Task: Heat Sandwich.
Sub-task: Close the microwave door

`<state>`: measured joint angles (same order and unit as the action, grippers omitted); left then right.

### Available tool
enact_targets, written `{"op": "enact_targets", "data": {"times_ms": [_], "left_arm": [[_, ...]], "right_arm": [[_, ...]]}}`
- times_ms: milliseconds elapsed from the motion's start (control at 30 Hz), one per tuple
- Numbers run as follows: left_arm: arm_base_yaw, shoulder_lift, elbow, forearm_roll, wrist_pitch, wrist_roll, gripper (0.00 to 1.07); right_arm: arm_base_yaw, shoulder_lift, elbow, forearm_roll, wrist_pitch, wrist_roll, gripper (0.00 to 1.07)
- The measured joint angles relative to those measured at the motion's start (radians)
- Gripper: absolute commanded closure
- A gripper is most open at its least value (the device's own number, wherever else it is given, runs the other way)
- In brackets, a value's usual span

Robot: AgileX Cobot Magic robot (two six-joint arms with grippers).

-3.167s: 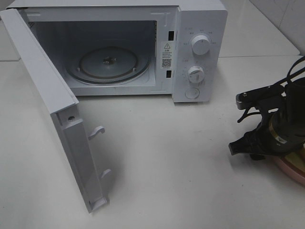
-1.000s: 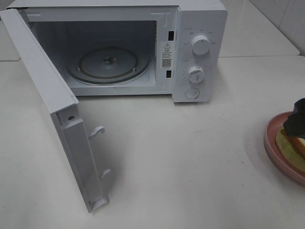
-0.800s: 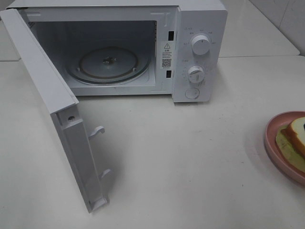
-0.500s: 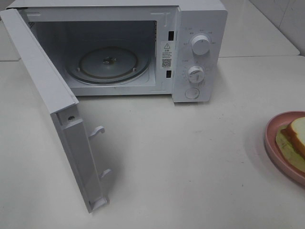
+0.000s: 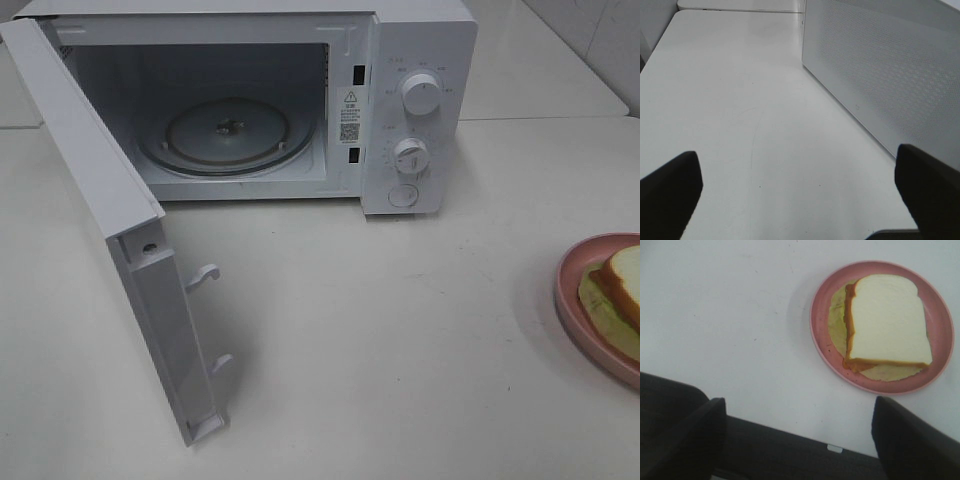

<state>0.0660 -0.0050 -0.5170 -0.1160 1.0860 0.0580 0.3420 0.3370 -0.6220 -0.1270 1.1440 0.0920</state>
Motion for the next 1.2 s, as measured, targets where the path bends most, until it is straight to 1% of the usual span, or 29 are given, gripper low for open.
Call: {"op": "enact_targets", "data": {"times_ms": [100, 133, 167, 233, 267, 433, 533, 567, 767, 1200], "left_arm": [[0.000, 0.000, 0.000, 0.000, 0.000, 0.000, 0.09], [0.000, 0.000, 0.000, 0.000, 0.000, 0.000, 0.09], [0.000, 0.000, 0.000, 0.000, 0.000, 0.000, 0.09], [0.000, 0.000, 0.000, 0.000, 0.000, 0.000, 0.09], [0.000, 0.000, 0.000, 0.000, 0.000, 0.000, 0.09], [0.000, 0.000, 0.000, 0.000, 0.000, 0.000, 0.09], [0.000, 0.000, 0.000, 0.000, 0.000, 0.000, 0.09], [0.000, 0.000, 0.000, 0.000, 0.000, 0.000, 0.09], [0.000, 0.000, 0.000, 0.000, 0.000, 0.000, 0.09], [0.000, 0.000, 0.000, 0.000, 0.000, 0.000, 0.09]], "right_arm": [[-0.023, -0.072, 0.024, 0.001, -0.001, -0.003, 0.32], [-0.023, -0.072, 0.024, 0.001, -0.001, -0.003, 0.32], [-0.050, -0.122, 0.052, 0.001, 0.000, -0.004, 0.32], [-0.085, -0.164, 0.070, 0.004, 0.006, -0.004, 0.32], [-0.113, -0.202, 0.072, 0.008, 0.005, -0.004, 0.32], [-0.143, -0.256, 0.073, 0.022, -0.005, -0.004, 0.32], [-0.178, -0.309, 0.083, 0.047, -0.050, -0.004, 0.32], [-0.203, -0.334, 0.097, 0.059, -0.093, -0.004, 0.32], [-0.248, -0.341, 0.121, 0.100, -0.134, -0.012, 0.32], [-0.249, -0.341, 0.121, 0.103, -0.135, -0.019, 0.32]]}}
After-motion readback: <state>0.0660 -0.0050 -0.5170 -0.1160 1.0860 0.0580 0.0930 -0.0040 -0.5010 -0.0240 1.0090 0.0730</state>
